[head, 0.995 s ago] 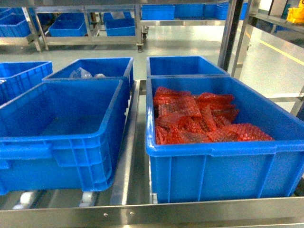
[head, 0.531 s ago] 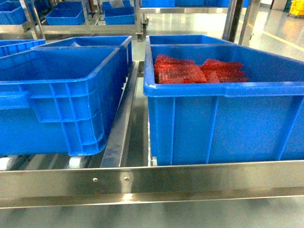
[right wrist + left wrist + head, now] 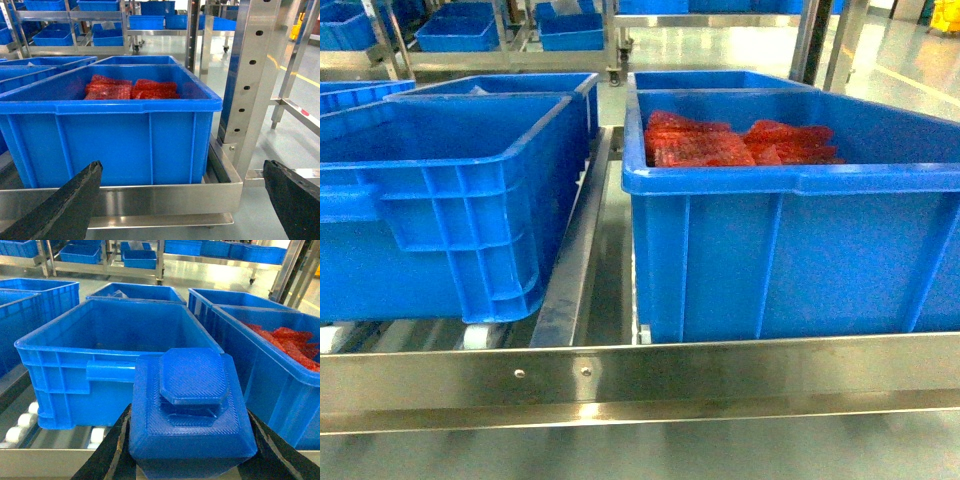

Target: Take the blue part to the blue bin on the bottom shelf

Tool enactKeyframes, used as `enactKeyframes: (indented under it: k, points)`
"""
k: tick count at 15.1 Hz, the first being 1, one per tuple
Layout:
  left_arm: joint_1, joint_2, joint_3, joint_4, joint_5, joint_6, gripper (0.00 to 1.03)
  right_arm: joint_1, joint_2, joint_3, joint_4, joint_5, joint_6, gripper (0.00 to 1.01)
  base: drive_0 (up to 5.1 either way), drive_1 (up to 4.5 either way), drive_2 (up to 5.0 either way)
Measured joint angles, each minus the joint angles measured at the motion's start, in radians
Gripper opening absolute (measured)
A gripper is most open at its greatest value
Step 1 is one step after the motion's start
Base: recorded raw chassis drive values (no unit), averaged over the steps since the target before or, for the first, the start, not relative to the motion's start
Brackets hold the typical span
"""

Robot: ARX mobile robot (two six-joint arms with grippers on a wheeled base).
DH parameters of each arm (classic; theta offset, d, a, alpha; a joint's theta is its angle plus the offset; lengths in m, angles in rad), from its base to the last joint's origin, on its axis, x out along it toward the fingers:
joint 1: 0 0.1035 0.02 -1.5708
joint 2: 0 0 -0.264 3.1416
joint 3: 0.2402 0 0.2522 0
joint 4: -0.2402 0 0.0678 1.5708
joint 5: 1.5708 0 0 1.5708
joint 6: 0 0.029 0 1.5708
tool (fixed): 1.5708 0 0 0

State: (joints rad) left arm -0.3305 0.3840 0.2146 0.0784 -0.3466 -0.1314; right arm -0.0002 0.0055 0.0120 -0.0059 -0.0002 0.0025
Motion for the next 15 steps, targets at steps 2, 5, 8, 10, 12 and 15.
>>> enactKeyframes:
  k: [2, 5, 8, 10, 12, 15]
  points:
    - [0.0, 0.0, 0.0, 0.0, 0.0, 0.0, 0.44, 0.0, 0.0, 0.0, 0.0, 0.0, 0.0, 0.98, 0.0, 0.0, 0.0]
    - [0.0, 0.0, 0.0, 0.0, 0.0, 0.0, 0.44, 0.0, 0.0, 0.0, 0.0, 0.0, 0.0, 0.98, 0.0, 0.0, 0.0]
    - [0.0, 0.0, 0.0, 0.0, 0.0, 0.0, 0.44, 0.0, 0.0, 0.0, 0.0, 0.0, 0.0, 0.98, 0.0, 0.0, 0.0]
    - [0.0, 0.0, 0.0, 0.0, 0.0, 0.0, 0.44, 0.0, 0.0, 0.0, 0.0, 0.0, 0.0, 0.98, 0.0, 0.0, 0.0]
    - [0.0, -0.003, 0.0, 0.002, 0.0, 0.0, 0.44, 0.0, 0.0, 0.0, 0.001, 0.0, 0.0, 0.98, 0.1, 4.08, -3.9]
    - [0.0, 0.0, 0.0, 0.002, 0.002, 0.0, 0.44, 0.0, 0.0, 0.0, 0.003, 0.0, 0.0, 0.98, 0.1, 3.69, -3.5]
